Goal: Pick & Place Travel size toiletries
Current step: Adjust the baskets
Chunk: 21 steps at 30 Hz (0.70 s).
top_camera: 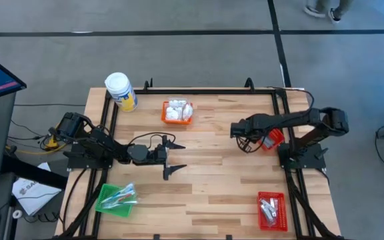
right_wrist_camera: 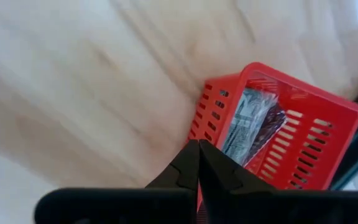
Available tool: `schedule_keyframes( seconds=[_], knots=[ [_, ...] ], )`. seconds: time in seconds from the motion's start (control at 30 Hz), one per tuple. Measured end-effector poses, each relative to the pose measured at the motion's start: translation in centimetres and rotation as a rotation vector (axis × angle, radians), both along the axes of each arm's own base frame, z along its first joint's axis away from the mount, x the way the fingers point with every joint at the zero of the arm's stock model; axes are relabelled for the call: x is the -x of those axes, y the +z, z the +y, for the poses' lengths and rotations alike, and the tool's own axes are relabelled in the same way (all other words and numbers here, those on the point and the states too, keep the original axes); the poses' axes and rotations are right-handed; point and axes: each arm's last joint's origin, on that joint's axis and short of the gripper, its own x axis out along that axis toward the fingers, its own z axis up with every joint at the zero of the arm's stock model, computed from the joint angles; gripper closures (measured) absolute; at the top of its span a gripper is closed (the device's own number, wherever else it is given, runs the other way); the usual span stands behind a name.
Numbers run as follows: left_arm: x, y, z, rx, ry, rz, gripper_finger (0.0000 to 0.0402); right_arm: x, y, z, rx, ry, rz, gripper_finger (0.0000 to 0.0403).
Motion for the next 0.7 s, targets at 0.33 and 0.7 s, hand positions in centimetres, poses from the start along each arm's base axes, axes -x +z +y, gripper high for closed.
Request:
schedule_keyframes(
  seconds=[0.33,0.7],
  knots=[
    [0.0,0.0,0.0,0.000,0.002,0.001,0.0046,1.2,0.2,-2.4,0.121,-0.149,0.061,0.0403],
    [0.0,0.0,0.0,0.000,0.002,0.001,0.0046,-1.1,1.5,-1.5,0.206,-0.004,-0.174,0.0403]
  ],
)
